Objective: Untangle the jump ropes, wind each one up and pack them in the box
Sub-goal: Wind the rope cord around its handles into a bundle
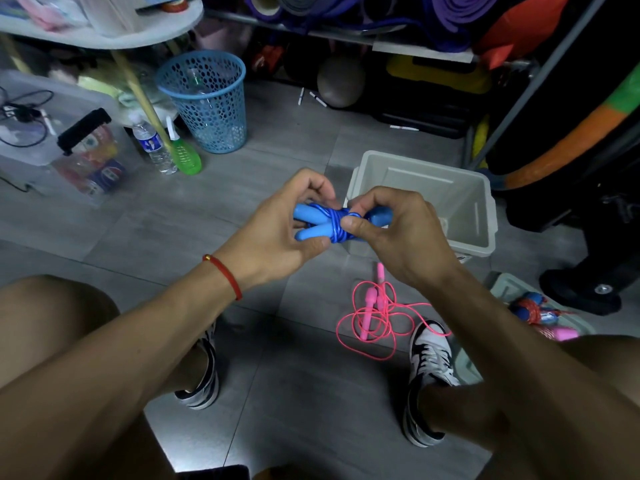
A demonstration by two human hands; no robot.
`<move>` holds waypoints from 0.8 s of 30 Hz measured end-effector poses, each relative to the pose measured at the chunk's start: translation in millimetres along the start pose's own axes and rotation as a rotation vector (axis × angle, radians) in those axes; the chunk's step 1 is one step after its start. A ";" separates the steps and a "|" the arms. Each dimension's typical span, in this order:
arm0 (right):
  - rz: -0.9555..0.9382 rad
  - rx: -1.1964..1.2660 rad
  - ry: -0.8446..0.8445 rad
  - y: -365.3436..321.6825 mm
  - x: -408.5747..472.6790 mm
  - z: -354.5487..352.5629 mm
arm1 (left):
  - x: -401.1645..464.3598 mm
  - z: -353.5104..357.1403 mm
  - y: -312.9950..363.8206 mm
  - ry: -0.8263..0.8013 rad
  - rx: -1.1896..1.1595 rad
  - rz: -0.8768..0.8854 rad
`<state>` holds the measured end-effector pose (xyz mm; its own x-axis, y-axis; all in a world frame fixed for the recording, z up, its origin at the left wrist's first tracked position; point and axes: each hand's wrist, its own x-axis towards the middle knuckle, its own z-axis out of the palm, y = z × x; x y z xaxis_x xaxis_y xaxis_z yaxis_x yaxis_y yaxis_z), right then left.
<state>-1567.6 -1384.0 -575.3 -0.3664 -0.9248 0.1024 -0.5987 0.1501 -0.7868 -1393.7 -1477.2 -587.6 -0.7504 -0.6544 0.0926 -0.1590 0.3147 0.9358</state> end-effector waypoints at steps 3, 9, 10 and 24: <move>-0.009 -0.022 0.043 -0.9 -1.3 2.8 | 0.9 -1.1 -5.9 0.099 -0.019 -0.030; -0.128 -0.122 0.026 -1.5 -5.3 10.4 | 5.0 -8.5 -5.4 0.194 -0.048 -0.110; -0.154 -0.161 0.021 -1.5 -5.5 11.9 | 4.9 -8.9 -6.0 0.191 0.006 -0.095; -0.079 -0.155 0.013 0.6 -3.3 13.3 | 2.7 -7.5 -6.7 0.166 0.297 0.096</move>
<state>-1557.3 -1385.5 -584.2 -0.3228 -0.9313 0.1689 -0.7281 0.1303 -0.6730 -1389.9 -1486.2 -591.0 -0.6602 -0.7076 0.2519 -0.2907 0.5500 0.7829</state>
